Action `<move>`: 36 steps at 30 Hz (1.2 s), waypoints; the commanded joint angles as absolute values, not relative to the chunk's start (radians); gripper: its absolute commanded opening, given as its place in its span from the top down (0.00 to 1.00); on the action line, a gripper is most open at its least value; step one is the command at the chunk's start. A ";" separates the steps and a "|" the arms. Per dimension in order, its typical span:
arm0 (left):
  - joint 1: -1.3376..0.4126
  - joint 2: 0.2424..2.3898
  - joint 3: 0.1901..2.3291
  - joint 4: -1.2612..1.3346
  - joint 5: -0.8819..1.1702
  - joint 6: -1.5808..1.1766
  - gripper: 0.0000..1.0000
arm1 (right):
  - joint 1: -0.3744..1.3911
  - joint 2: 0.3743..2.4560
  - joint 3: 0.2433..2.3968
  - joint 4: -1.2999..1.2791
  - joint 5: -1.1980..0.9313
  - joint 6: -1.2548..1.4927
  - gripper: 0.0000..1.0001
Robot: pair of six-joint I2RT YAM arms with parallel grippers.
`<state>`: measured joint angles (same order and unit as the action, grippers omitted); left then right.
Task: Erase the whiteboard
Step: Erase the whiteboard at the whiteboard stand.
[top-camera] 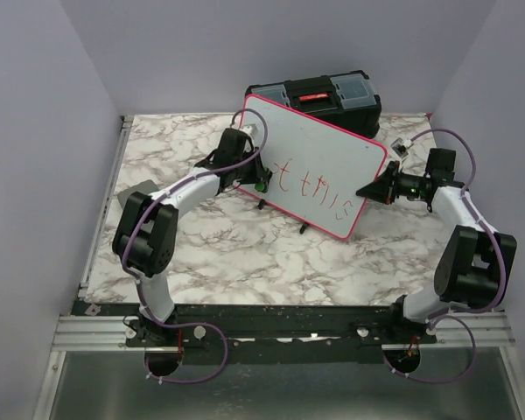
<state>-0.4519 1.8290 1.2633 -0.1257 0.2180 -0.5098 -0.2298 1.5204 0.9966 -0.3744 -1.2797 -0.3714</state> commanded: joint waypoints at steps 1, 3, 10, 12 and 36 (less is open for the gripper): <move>-0.451 1.834 1.406 -0.154 0.231 -0.483 1.00 | -0.230 1.528 1.032 -0.416 -1.331 -0.398 0.99; -0.459 1.841 1.401 -0.147 0.239 -0.489 1.00 | -0.230 1.529 1.035 -0.425 -1.331 -0.406 0.99; -0.481 1.817 1.246 -0.053 0.246 -0.516 1.00 | -0.230 1.548 1.048 -0.462 -1.338 -0.443 0.99; -0.480 1.805 1.218 -0.043 0.242 -0.516 1.00 | -0.230 1.548 1.049 -0.466 -1.338 -0.448 0.99; -0.508 1.845 1.427 -0.159 0.244 -0.496 1.00 | -0.230 1.532 1.055 -0.488 -1.342 -0.469 0.99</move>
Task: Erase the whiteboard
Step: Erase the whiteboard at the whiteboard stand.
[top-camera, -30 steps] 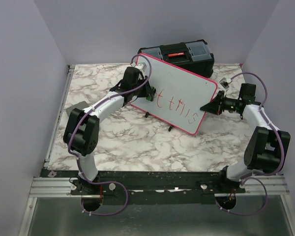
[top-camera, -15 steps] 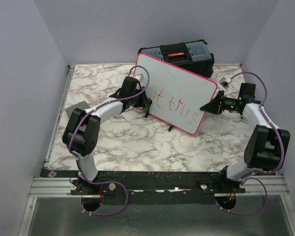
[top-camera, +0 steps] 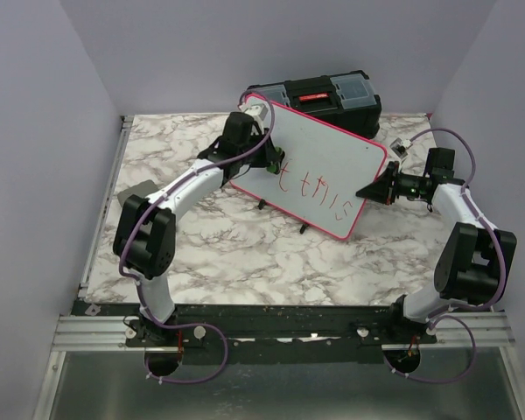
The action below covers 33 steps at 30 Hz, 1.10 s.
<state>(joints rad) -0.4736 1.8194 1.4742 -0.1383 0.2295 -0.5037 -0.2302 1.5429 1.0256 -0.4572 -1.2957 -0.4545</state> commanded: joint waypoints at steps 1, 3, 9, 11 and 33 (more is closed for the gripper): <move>-0.513 1.844 1.405 -0.149 0.238 -0.498 1.00 | -0.230 1.532 1.055 -0.488 -1.342 -0.469 0.99; -0.521 1.837 1.353 -0.129 0.225 -0.506 1.00 | -0.230 1.532 1.055 -0.488 -1.344 -0.471 0.99; -0.509 1.816 1.221 -0.080 0.166 -0.531 1.00 | -0.230 1.536 1.058 -0.497 -1.351 -0.478 0.99; -0.491 1.813 1.219 -0.077 0.156 -0.540 1.00 | -0.230 1.534 1.058 -0.499 -1.352 -0.480 0.99; -0.520 1.913 1.446 -0.110 0.129 -0.558 1.00 | -0.231 1.529 1.063 -0.510 -1.354 -0.492 0.99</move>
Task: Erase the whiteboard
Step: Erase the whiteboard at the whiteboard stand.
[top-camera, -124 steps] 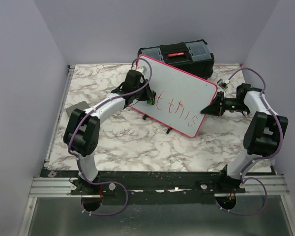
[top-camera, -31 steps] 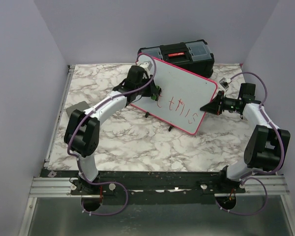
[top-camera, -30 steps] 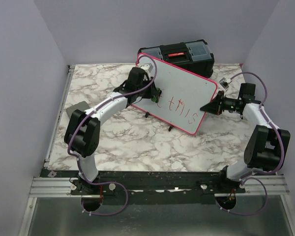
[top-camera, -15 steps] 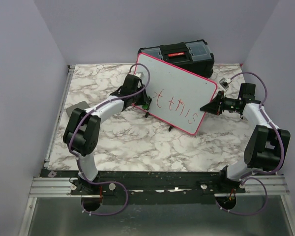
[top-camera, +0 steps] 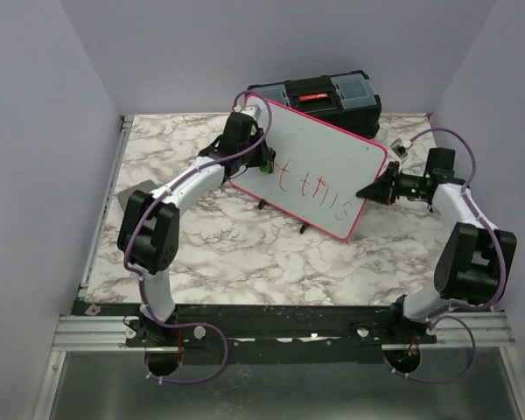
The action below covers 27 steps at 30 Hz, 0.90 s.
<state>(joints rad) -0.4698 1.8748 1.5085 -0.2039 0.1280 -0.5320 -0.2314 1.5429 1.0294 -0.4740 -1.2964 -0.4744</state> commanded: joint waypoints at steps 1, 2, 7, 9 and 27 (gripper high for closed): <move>-0.527 1.911 1.424 -0.099 0.127 -0.562 1.00 | -0.230 1.529 1.063 -0.512 -1.355 -0.493 0.99; -0.537 1.909 1.403 -0.088 0.125 -0.565 1.00 | -0.230 1.531 1.063 -0.512 -1.356 -0.494 0.99; -0.562 1.899 1.320 -0.042 0.095 -0.581 1.00 | -0.230 1.534 1.068 -0.525 -1.359 -0.504 0.99; -0.574 1.899 1.301 -0.037 0.084 -0.583 1.00 | -0.231 1.533 1.068 -0.528 -1.360 -0.507 0.99; -0.569 1.842 1.393 -0.006 -0.057 -0.480 1.00 | -0.230 1.527 1.073 -0.543 -1.367 -0.518 0.99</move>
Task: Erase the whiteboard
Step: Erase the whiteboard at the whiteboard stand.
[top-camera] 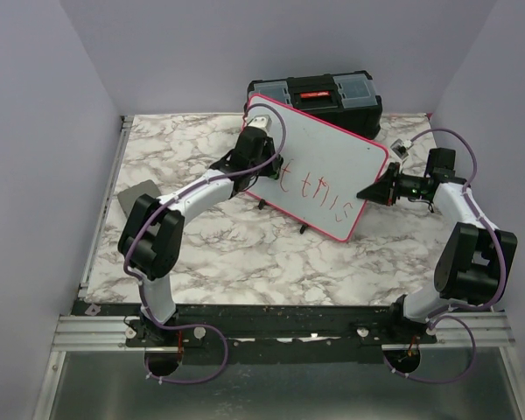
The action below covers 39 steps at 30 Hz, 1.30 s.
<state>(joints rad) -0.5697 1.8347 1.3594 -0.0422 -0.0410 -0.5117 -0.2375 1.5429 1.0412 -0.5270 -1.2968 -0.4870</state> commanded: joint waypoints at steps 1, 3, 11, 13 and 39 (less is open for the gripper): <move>-0.570 1.840 1.376 0.014 -0.048 -0.481 1.00 | -0.230 1.527 1.074 -0.543 -1.367 -0.518 0.99; -0.571 1.839 1.334 0.046 -0.033 -0.486 1.00 | -0.230 1.531 1.074 -0.545 -1.367 -0.521 0.99; -0.573 1.801 1.096 0.179 -0.023 -0.549 1.00 | -0.230 1.538 1.077 -0.557 -1.367 -0.532 0.99; -0.574 1.794 1.069 0.193 -0.024 -0.555 1.00 | -0.230 1.540 1.078 -0.558 -1.367 -0.534 0.99; -0.578 1.867 1.264 0.101 0.000 -0.564 1.00 | -0.230 1.543 1.083 -0.573 -1.368 -0.547 0.99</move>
<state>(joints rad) -0.5716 1.8374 1.3598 0.0811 -0.0257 -0.5335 -0.2371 1.5433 1.0462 -0.5522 -1.2987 -0.5083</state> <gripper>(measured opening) 0.221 0.070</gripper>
